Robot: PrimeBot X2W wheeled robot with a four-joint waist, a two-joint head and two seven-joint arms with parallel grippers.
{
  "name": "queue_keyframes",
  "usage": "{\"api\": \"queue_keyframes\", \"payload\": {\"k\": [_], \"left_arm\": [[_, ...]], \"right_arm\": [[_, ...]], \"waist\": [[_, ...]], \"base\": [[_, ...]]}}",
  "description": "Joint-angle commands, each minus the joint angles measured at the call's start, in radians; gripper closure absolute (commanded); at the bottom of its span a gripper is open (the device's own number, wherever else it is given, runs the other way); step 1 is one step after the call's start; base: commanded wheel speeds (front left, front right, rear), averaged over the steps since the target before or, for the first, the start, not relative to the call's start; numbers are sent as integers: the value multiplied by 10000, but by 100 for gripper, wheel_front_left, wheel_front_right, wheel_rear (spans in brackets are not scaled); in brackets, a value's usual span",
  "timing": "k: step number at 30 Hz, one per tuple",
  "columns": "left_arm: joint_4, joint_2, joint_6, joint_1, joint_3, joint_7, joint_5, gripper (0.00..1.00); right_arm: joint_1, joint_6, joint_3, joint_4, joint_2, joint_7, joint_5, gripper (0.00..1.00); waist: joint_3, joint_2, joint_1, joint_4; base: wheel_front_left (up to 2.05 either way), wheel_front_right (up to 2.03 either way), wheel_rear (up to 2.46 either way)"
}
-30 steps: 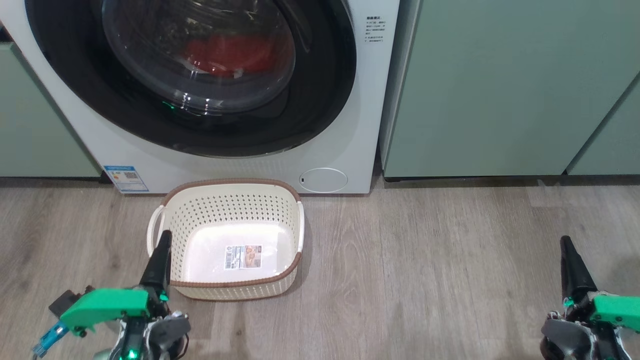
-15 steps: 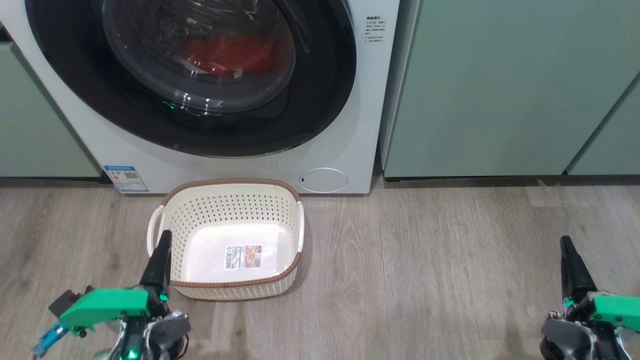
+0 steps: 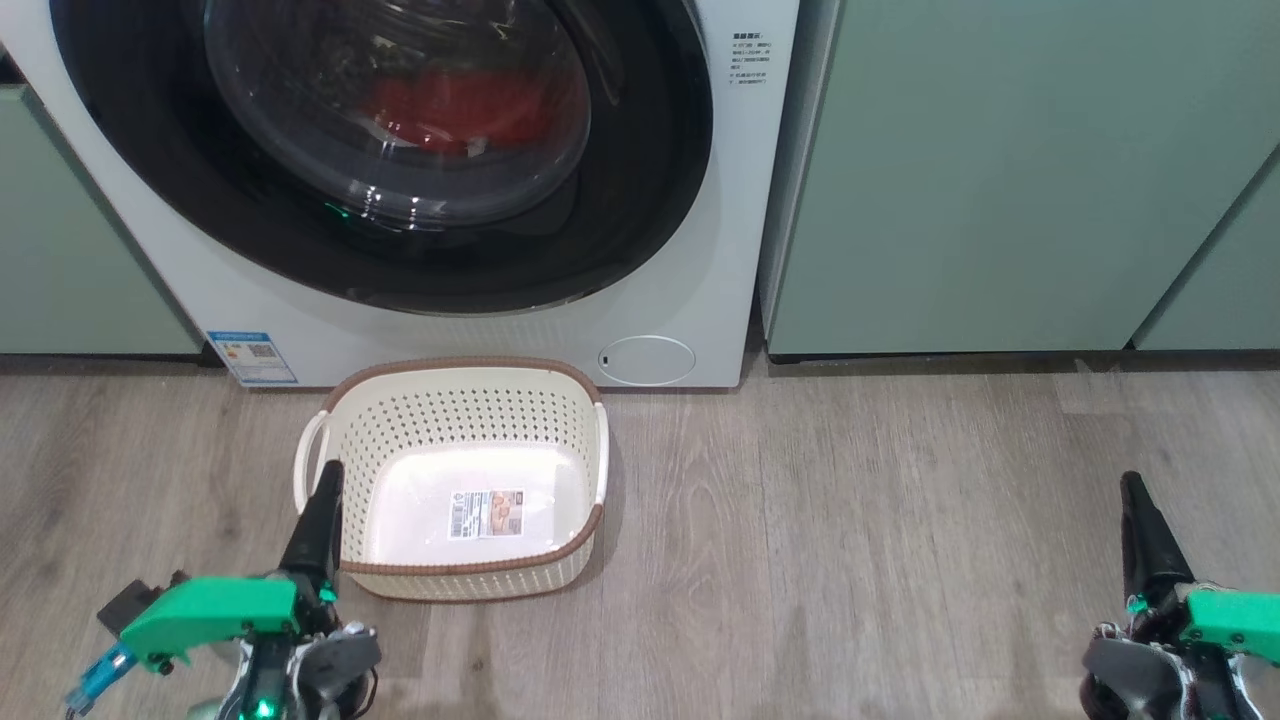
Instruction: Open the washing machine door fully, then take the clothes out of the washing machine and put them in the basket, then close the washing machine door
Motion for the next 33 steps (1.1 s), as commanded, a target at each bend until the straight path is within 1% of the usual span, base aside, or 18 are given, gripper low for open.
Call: {"api": "queue_keyframes", "payload": {"k": [1,33], "left_arm": [[-349,54,7,-525,285,58,-43,100],[-349,54,7,-525,285,58,-43,100]], "right_arm": [[-459,-6,200,-411,-50,56,63,100],[-459,-6,200,-411,-50,56,63,100]], "waist": [[0,0,0,0],[0,0,0,0]], "base": [[0,0,0],[0,0,0]]}}
